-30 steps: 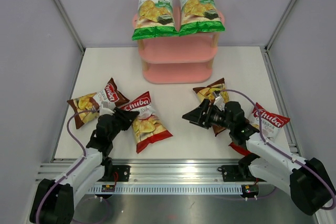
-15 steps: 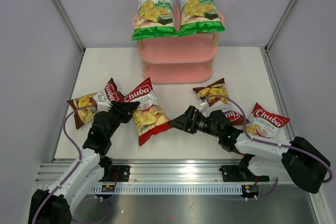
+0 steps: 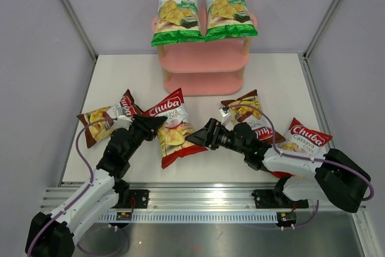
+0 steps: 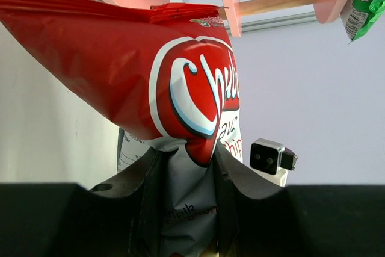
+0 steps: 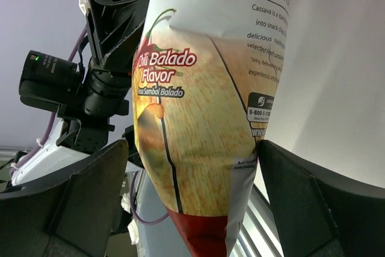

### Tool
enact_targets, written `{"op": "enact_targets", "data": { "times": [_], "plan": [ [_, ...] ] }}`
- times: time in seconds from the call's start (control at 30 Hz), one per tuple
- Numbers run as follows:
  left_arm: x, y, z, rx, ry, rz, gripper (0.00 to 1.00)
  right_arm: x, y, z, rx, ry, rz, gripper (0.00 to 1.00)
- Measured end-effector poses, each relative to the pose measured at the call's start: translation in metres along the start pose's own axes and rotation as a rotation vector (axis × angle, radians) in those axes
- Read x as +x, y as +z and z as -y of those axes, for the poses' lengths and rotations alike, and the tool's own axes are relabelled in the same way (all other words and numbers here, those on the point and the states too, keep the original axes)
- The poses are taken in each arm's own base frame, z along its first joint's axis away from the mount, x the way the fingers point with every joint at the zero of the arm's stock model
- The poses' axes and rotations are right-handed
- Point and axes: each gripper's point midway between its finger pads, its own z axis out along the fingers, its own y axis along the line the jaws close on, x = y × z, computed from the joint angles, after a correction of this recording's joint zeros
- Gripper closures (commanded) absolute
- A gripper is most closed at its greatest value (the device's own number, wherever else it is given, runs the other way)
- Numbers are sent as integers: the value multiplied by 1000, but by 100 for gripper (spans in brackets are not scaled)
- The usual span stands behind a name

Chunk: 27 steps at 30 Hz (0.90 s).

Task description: Place and organize the chips bags onto the shelf

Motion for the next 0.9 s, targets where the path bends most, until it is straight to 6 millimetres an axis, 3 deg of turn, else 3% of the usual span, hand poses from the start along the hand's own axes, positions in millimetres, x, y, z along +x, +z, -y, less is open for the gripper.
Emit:
{"op": "enact_targets", "data": {
  "times": [0.33,0.57,0.9],
  "plan": [
    [-4,1,5,15,-8,25,70,16,8,6,14,3,-50,1],
    [-13,-2,14,45,-20,70,70,14,9,2,-7,-2,-42,1],
    [-14,-1,26,87,-50,88,66,8,14,-10,-71,-17,-11,14]
  ]
}}
